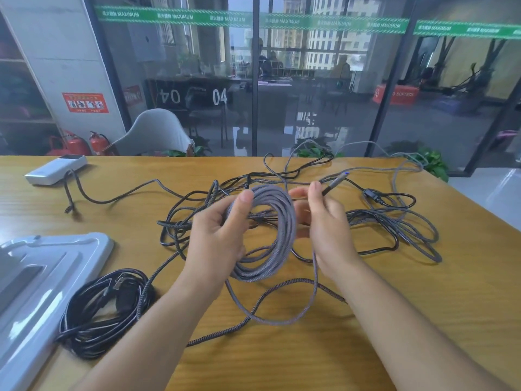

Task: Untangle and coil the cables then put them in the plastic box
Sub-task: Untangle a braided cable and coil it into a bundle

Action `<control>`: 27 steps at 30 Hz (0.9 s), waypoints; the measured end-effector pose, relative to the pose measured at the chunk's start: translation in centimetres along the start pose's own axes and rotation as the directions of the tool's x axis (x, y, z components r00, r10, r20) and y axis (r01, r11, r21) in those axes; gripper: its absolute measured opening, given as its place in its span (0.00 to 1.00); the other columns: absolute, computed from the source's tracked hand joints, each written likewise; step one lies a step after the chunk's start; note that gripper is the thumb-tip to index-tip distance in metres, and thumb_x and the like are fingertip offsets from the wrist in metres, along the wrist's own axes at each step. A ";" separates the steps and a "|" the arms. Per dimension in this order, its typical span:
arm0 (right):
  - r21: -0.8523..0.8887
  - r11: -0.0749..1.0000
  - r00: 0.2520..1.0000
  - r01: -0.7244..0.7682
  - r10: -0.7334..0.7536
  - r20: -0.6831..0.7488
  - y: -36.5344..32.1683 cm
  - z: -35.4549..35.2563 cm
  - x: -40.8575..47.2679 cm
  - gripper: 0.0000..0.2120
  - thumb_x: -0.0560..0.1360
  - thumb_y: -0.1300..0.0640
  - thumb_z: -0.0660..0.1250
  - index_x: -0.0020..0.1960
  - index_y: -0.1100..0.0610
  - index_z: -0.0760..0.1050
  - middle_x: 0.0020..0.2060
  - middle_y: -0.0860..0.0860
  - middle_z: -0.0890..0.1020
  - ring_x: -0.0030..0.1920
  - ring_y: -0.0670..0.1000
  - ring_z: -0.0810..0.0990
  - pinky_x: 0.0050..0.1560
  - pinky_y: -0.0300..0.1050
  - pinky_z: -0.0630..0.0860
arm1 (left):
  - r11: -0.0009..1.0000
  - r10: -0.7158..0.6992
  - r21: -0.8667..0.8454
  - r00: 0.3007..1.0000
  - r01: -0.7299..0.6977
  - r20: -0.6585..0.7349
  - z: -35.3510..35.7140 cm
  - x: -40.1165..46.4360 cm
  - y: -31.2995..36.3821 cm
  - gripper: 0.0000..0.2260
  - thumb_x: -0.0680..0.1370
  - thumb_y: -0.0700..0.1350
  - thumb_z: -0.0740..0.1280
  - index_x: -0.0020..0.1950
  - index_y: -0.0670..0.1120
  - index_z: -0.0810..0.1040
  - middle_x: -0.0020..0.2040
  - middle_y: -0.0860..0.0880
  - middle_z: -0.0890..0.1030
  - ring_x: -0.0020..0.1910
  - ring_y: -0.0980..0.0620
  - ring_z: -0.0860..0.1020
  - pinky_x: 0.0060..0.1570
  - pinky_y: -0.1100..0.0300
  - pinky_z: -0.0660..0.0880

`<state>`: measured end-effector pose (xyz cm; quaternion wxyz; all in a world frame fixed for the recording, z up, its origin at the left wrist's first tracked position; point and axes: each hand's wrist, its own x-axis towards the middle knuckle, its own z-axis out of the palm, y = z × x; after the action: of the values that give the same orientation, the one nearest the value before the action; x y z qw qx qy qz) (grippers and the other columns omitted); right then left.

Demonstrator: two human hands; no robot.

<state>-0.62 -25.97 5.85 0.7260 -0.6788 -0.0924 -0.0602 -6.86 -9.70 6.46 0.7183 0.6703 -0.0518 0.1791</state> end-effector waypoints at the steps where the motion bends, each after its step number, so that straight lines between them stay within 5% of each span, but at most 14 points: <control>1: -0.057 0.998 1.000 -0.029 0.029 0.004 0.2 -0.8 0.6 0.21 0.87 0.44 0.54 0.54 0.57 0.79 0.30 0.49 0.73 0.28 0.49 0.71 0.26 0.42 0.68 | 1.000 0.000 -0.026 0.999 0.000 -0.032 -0.4 0.2 0.1 0.17 0.80 0.59 0.65 0.45 0.48 0.84 0.34 0.44 0.59 0.30 0.46 0.57 0.28 0.52 0.60; 5: -0.452 0.886 0.973 -0.100 0.183 0.143 0.8 -2.4 1.7 0.15 0.85 0.37 0.54 0.59 0.45 0.73 0.40 0.44 0.72 0.35 0.42 0.68 0.38 0.41 0.63 | 0.996 -0.015 -0.091 0.995 0.006 -0.096 -1.2 0.7 0.6 0.19 0.79 0.61 0.65 0.46 0.46 0.82 0.36 0.43 0.58 0.30 0.49 0.57 0.26 0.58 0.63; 10: -0.514 0.857 0.942 0.039 0.140 0.306 0.6 -1.2 0.3 0.16 0.88 0.43 0.51 0.62 0.42 0.77 0.43 0.36 0.79 0.45 0.37 0.76 0.43 0.34 0.67 | 0.995 -0.027 -0.094 0.996 0.019 -0.080 -1.0 0.5 0.8 0.18 0.80 0.60 0.66 0.47 0.47 0.85 0.38 0.41 0.57 0.31 0.49 0.57 0.26 0.58 0.61; 13: -0.473 0.869 0.940 0.146 0.027 0.341 0.1 -0.9 -0.1 0.13 0.88 0.52 0.58 0.60 0.49 0.82 0.29 0.36 0.77 0.29 0.38 0.74 0.33 0.33 0.67 | 0.996 -0.031 -0.081 0.996 0.024 -0.082 -1.1 0.5 0.8 0.20 0.81 0.60 0.65 0.51 0.44 0.84 0.36 0.43 0.58 0.30 0.50 0.58 0.26 0.58 0.62; 15: -0.435 0.884 0.930 0.172 0.000 0.367 0.3 -0.7 -0.2 0.13 0.87 0.56 0.61 0.59 0.48 0.84 0.41 0.39 0.84 0.39 0.43 0.80 0.43 0.42 0.77 | 0.998 -0.026 -0.061 0.997 0.022 -0.075 -1.0 0.5 0.8 0.17 0.82 0.59 0.65 0.46 0.48 0.84 0.34 0.46 0.59 0.30 0.50 0.58 0.26 0.58 0.62; 17: -0.328 0.941 0.923 0.082 0.052 0.381 0.6 -0.2 -0.5 0.16 0.87 0.59 0.59 0.57 0.46 0.85 0.46 0.49 0.84 0.44 0.56 0.78 0.47 0.53 0.73 | 0.999 -0.020 -0.030 0.997 0.018 -0.069 -1.0 0.4 0.6 0.17 0.82 0.59 0.64 0.36 0.54 0.79 0.33 0.47 0.60 0.28 0.50 0.58 0.27 0.57 0.61; 22: 0.170 0.952 0.861 -0.255 0.143 0.488 0.0 0.3 -1.2 0.20 0.85 0.50 0.56 0.61 0.60 0.81 0.50 0.56 0.83 0.49 0.51 0.76 0.48 0.50 0.66 | 1.000 -0.005 0.004 0.996 0.005 -0.089 -1.0 0.5 0.5 0.16 0.82 0.59 0.64 0.36 0.58 0.81 0.31 0.49 0.61 0.27 0.50 0.59 0.28 0.53 0.59; 25: 0.090 0.979 0.821 -0.185 0.103 0.561 0.1 0.7 -1.6 0.14 0.77 0.48 0.71 0.56 0.57 0.79 0.49 0.53 0.78 0.53 0.51 0.76 0.59 0.48 0.69 | 0.999 0.014 0.049 0.996 -0.010 -0.088 -0.7 0.4 0.4 0.16 0.82 0.59 0.65 0.36 0.57 0.80 0.31 0.48 0.60 0.27 0.49 0.58 0.30 0.49 0.57; 27: -0.011 0.994 0.866 -0.108 0.100 0.489 0.4 1.4 -2.0 0.14 0.76 0.48 0.76 0.52 0.57 0.79 0.47 0.52 0.81 0.53 0.49 0.80 0.64 0.45 0.74 | 0.996 0.034 0.085 0.996 -0.027 -0.083 -0.5 0.2 0.2 0.14 0.81 0.61 0.65 0.40 0.56 0.82 0.29 0.50 0.61 0.27 0.49 0.58 0.29 0.48 0.57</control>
<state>-2.60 -24.61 5.15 0.6869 -0.6698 -0.2368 0.1533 -6.83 -9.18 6.66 0.6883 0.6907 -0.0243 0.2203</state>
